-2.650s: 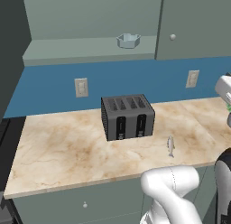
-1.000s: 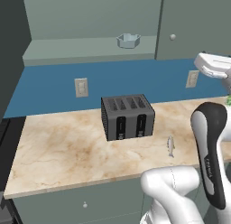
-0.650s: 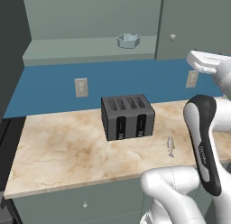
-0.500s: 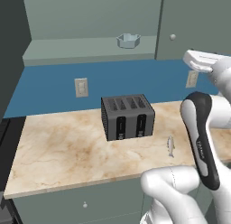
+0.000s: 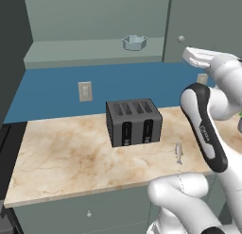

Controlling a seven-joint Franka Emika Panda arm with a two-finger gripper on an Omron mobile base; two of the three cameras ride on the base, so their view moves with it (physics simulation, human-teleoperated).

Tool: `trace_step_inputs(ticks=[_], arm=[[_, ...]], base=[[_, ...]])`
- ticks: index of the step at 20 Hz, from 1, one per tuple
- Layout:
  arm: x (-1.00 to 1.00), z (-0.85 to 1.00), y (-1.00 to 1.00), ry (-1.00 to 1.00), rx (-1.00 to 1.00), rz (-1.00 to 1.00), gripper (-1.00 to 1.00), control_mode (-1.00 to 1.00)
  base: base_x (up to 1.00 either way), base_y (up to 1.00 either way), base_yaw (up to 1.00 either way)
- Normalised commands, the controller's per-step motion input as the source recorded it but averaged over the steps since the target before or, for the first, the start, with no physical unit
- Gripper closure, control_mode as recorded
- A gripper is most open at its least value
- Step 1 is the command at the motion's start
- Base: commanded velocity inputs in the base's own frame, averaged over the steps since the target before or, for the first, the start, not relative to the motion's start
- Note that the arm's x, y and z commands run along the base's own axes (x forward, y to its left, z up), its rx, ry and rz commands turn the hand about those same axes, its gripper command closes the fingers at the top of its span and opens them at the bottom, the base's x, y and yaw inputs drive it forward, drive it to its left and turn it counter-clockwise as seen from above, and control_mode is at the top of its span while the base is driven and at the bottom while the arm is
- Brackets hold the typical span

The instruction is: Retrieve the tupperware from the cabinet, then place the raw meat into the tupperware to avoid contamination.

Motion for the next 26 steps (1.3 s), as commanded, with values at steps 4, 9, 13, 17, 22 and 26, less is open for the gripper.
trace_step_inputs(ticks=[4, 9, 13, 17, 22, 26], arm=[[0.57, 0.0, 0.0, 0.0, 0.0, 0.04, -1.0, -1.0], [0.59, 0.0, 0.0, 0.0, 0.0, 0.04, -1.0, -1.0], [0.57, -0.01, -0.03, 0.0, 0.0, 0.03, -1.0, -1.0], [0.46, -0.02, -0.17, 0.0, 0.0, 0.0, -1.0, -1.0], [0.47, -0.02, -0.15, 0.0, 0.0, 0.0, -1.0, -1.0], [0.6, -0.08, -0.04, 0.01, 0.0, 0.01, -1.0, -1.0]], base=[[0.0, 0.0, 0.0], [0.0, 0.0, 0.0], [0.0, 0.0, 0.0], [0.0, 0.0, 0.0], [0.0, 0.0, 0.0], [0.0, 0.0, 0.0]])
